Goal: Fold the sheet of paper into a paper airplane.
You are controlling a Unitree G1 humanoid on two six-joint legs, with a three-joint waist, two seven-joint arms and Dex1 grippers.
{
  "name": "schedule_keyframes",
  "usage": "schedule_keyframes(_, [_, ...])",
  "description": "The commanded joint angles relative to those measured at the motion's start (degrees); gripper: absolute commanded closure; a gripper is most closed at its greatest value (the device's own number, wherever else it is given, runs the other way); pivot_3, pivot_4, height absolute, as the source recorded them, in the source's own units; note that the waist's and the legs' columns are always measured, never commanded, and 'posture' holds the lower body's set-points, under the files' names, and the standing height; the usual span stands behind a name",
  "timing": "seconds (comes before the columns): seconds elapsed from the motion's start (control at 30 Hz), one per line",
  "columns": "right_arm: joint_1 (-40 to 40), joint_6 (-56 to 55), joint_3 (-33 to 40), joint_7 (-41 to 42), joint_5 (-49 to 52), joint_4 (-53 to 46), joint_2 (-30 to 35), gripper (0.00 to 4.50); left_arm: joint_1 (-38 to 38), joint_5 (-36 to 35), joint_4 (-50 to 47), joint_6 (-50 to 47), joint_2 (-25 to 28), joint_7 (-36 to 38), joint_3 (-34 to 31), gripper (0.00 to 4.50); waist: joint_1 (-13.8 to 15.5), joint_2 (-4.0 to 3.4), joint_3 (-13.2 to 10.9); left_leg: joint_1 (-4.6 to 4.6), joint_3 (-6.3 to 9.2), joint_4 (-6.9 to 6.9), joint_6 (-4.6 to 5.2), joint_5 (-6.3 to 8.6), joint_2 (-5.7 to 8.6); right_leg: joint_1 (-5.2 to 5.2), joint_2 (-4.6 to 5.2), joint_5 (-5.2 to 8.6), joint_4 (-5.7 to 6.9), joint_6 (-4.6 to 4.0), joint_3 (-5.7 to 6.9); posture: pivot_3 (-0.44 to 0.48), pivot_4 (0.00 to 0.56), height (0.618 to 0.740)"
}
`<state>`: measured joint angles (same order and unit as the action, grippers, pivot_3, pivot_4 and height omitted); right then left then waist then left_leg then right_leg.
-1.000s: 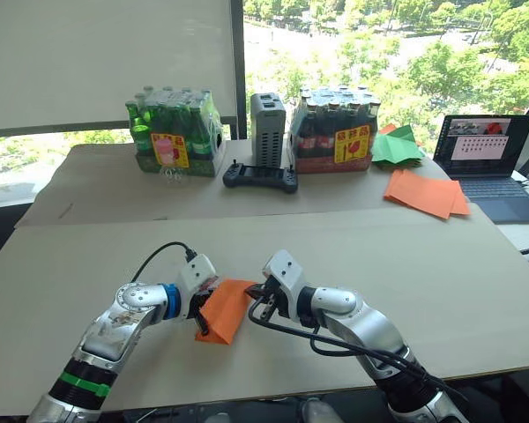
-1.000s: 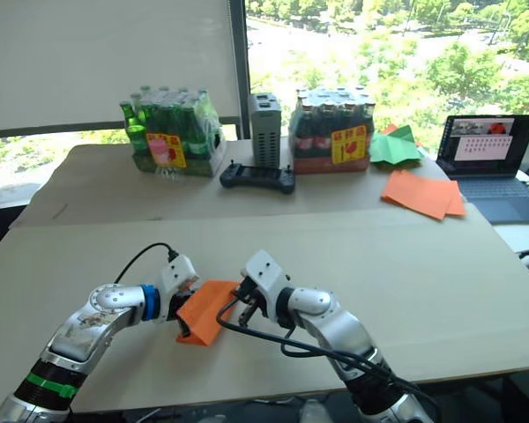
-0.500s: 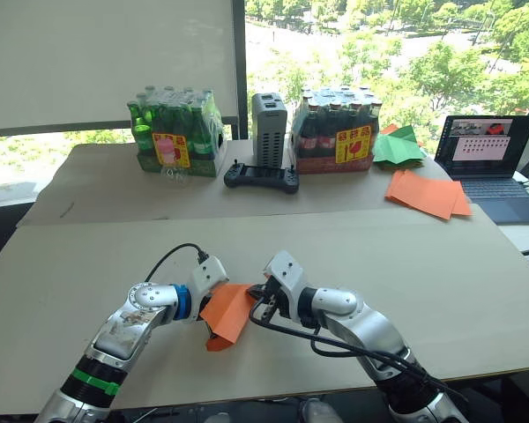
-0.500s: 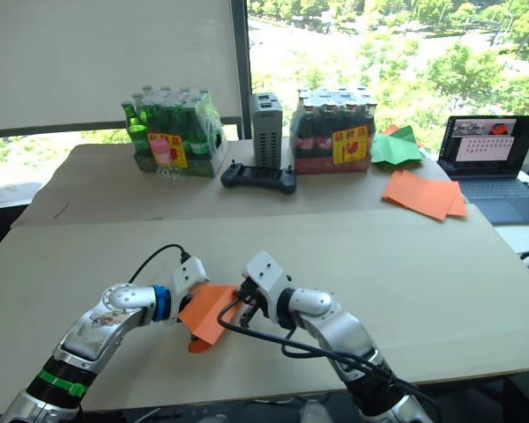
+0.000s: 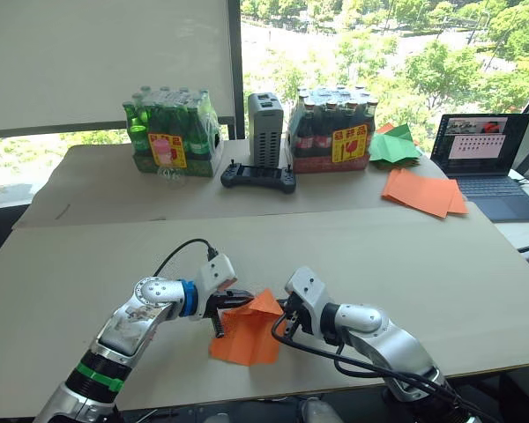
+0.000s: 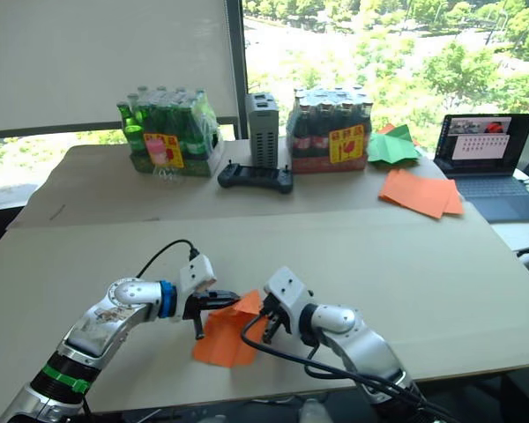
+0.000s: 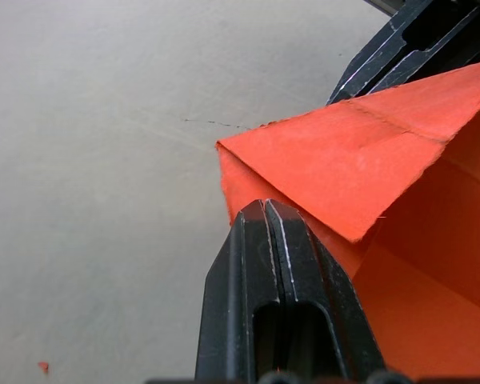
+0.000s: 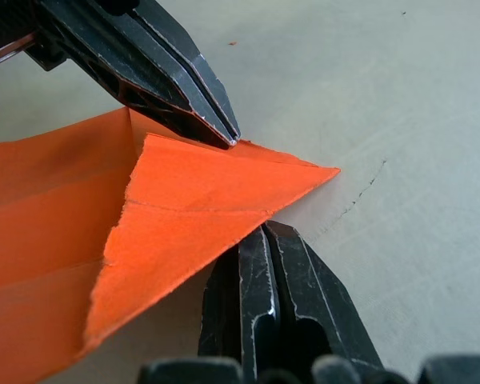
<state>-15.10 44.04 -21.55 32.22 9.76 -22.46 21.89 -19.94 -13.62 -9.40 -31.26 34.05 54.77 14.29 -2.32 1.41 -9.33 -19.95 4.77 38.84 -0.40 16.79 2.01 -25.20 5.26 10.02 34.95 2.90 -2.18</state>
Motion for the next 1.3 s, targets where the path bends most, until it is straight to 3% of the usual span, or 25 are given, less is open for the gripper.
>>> schedule_keyframes(0.03, [-0.95, 0.71, 0.11, -0.48, 0.41, -2.79, -0.84, 4.50, -1.37, -0.59, -2.39, -0.02, 0.40, 1.41, 0.45, 4.47, 0.01, 0.00, 0.00, 0.00, 0.00, 0.00, 0.00, 0.00, 0.00, 0.00, 0.00, 0.00, 0.00, 0.00, 0.00, 0.000, 0.150, 0.723])
schedule_keyframes(0.67, [-1.63, 1.96, 0.13, -0.09, 1.56, -4.44, -1.92, 4.50, 0.02, 2.27, 2.77, 2.42, -0.55, 1.71, 3.37, 4.47, 0.04, 0.00, 0.00, 0.01, 0.00, 0.03, 0.00, 0.00, 0.00, 0.02, 0.00, 0.00, 0.02, 0.00, 0.00, 0.000, 0.150, 0.723])
schedule_keyframes(0.87, [-3.96, 0.77, -1.51, -0.28, 0.52, -1.02, -3.89, 4.50, -1.69, 2.09, 5.02, 1.78, -4.03, 0.23, 3.36, 4.47, 0.31, 0.00, 0.01, 0.02, 0.01, 0.08, 0.00, 0.00, 0.01, 0.05, 0.00, -0.01, 0.03, 0.00, 0.01, 0.000, 0.150, 0.723])
schedule_keyframes(1.3, [-5.45, -1.40, -4.54, 0.33, -0.99, 4.00, -5.95, 4.50, 2.74, 0.74, 0.77, -0.56, 2.54, -0.28, -3.30, 4.47, -0.22, -0.01, 0.01, 0.11, 0.01, 0.05, 0.00, 0.00, -0.05, 0.04, -0.06, -0.02, 0.08, -0.02, 0.00, 0.000, 0.150, 0.723])
